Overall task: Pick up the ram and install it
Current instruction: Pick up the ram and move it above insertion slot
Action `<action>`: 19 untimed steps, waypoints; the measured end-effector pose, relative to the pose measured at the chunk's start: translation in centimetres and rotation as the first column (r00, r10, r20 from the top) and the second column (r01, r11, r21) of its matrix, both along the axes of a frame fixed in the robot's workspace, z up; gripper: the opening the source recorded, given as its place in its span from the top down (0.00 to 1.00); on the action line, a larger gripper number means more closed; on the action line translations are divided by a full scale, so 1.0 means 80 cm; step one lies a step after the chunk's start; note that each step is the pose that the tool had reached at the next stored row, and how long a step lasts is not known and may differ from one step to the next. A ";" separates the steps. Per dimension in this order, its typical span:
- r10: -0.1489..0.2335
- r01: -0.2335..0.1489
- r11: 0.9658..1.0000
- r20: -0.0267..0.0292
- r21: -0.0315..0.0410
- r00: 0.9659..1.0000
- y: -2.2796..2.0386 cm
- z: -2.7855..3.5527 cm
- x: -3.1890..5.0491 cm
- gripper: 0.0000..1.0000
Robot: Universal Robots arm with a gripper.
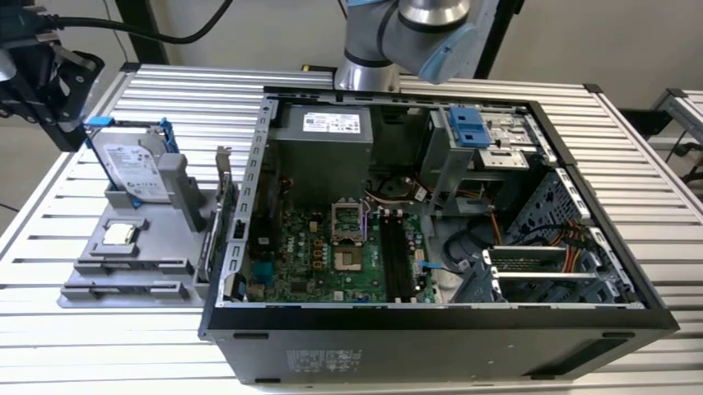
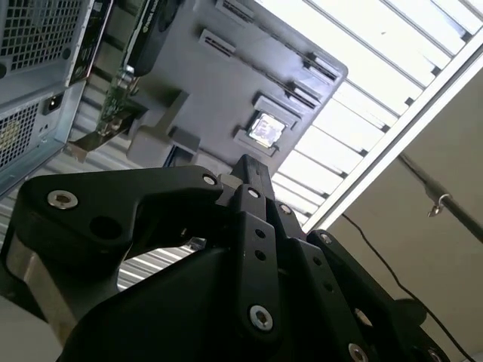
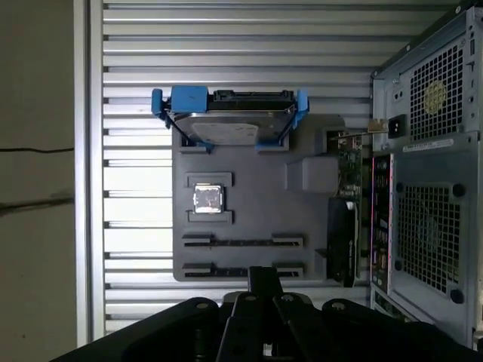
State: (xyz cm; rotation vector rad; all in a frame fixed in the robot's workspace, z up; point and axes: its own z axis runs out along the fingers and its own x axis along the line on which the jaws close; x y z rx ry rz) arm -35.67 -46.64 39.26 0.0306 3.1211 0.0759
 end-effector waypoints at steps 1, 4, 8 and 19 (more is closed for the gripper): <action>0.000 0.000 1.000 0.000 0.000 1.000 -0.0007 0.0000 0.000 1.00; 0.000 0.000 1.000 0.000 0.000 1.000 -0.0027 0.0000 -0.001 1.00; 0.000 0.000 1.000 0.000 0.000 1.000 -0.0053 0.0000 -0.001 1.00; 0.000 0.000 1.000 0.000 0.000 1.000 -0.0129 0.0000 -0.003 1.00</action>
